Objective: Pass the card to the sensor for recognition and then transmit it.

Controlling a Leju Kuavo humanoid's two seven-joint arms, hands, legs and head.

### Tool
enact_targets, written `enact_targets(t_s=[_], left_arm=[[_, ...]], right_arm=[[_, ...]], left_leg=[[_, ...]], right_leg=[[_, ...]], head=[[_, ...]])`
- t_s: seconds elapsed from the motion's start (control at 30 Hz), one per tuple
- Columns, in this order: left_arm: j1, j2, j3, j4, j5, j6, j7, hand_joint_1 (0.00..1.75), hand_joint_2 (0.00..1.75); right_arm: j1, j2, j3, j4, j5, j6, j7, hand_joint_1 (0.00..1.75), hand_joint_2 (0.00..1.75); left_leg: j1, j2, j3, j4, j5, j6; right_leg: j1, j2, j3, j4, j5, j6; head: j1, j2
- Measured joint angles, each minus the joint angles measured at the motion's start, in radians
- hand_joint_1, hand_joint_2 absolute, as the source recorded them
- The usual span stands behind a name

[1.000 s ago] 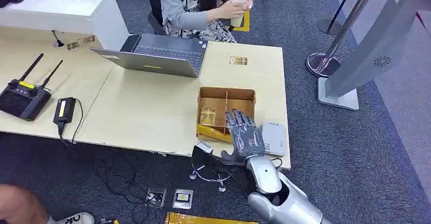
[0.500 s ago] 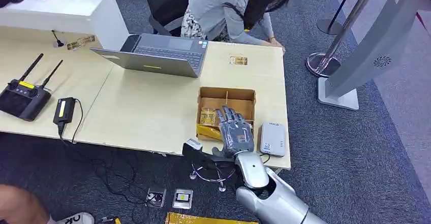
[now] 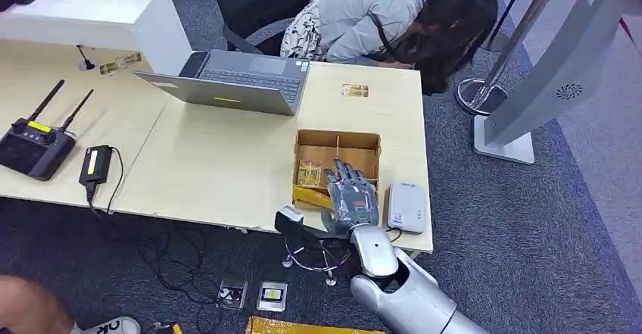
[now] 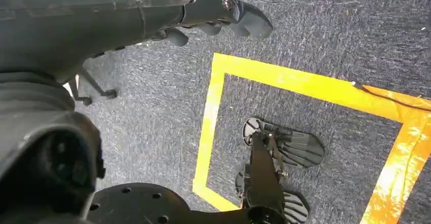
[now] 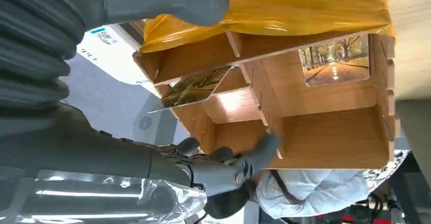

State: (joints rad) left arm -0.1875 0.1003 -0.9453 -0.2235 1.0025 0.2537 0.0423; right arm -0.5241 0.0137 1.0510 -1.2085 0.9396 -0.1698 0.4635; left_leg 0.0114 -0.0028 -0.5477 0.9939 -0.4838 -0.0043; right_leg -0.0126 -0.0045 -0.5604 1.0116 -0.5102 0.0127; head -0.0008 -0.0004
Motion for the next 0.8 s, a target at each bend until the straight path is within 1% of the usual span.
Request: enact_targets(t_s=[0.03,0.07,0.1,0.13,0.33,0.37,0.4,0.43,0.8], left_arm=[[0.000,0.000,0.000,0.000,0.000,0.000,0.000,0.00,0.00],[0.000,0.000,0.000,0.000,0.000,0.000,0.000,0.00,0.00],[0.000,0.000,0.000,0.000,0.000,0.000,0.000,0.00,0.00],[0.000,0.000,0.000,0.000,0.000,0.000,0.000,0.00,0.00],[0.000,0.000,0.000,0.000,-0.001,0.000,0.001,0.00,0.00],[0.000,0.000,0.000,0.000,-0.002,0.000,0.001,0.00,0.00],[0.000,0.000,0.000,0.000,-0.003,0.000,0.001,0.00,0.00],[0.000,0.000,0.000,0.000,-0.004,0.000,0.001,0.00,0.00],[0.000,0.000,0.000,0.000,-0.011,0.002,0.003,0.00,0.00]], right_arm=[[0.000,0.000,0.000,0.003,0.002,-0.003,-0.003,1.75,1.75],[0.000,0.000,0.000,0.005,0.006,-0.008,-0.008,1.36,1.75],[0.000,0.000,0.000,0.006,0.008,-0.013,-0.009,0.24,1.75],[0.000,0.000,-0.001,0.007,0.010,-0.016,-0.012,0.00,1.75],[0.000,0.000,-0.003,0.014,0.033,-0.031,-0.015,0.00,1.75],[0.000,0.000,-0.003,0.015,0.034,-0.032,-0.015,0.00,0.00],[0.000,0.000,-0.003,0.016,0.034,-0.031,-0.015,0.00,0.00],[0.000,0.000,-0.004,0.018,0.034,-0.031,-0.015,0.00,1.75],[0.000,0.000,-0.007,0.026,0.050,-0.032,-0.015,0.00,1.75]], left_leg=[[0.000,0.000,0.000,0.000,0.000,0.000],[0.000,0.000,0.000,0.000,0.000,0.000],[0.000,0.000,0.000,0.000,0.000,0.000],[0.000,0.000,0.000,0.000,0.000,0.000],[0.000,0.000,0.000,0.000,0.000,0.000],[0.000,0.000,0.000,0.000,0.000,0.000],[0.000,0.000,0.000,0.000,0.000,0.000],[0.000,0.000,0.000,0.000,0.000,0.000],[0.000,0.000,0.000,0.000,0.000,0.000]], right_leg=[[0.000,0.000,0.000,0.000,0.000,0.000],[0.000,0.000,0.000,0.000,0.000,0.000],[0.000,0.000,0.000,0.000,0.000,0.000],[0.000,0.000,0.000,0.000,0.000,0.000],[0.000,0.000,0.000,0.000,0.000,0.000],[0.000,0.000,0.000,0.000,0.000,0.000],[0.000,0.000,0.000,0.000,0.000,0.000],[0.000,0.000,0.000,0.000,0.000,0.000],[0.000,0.000,0.000,0.000,0.000,0.000]], head=[[0.000,0.000],[0.000,0.000],[0.000,0.000],[0.000,0.000],[0.000,0.000],[0.000,0.000],[0.000,0.000],[0.000,0.000],[0.000,0.000]])
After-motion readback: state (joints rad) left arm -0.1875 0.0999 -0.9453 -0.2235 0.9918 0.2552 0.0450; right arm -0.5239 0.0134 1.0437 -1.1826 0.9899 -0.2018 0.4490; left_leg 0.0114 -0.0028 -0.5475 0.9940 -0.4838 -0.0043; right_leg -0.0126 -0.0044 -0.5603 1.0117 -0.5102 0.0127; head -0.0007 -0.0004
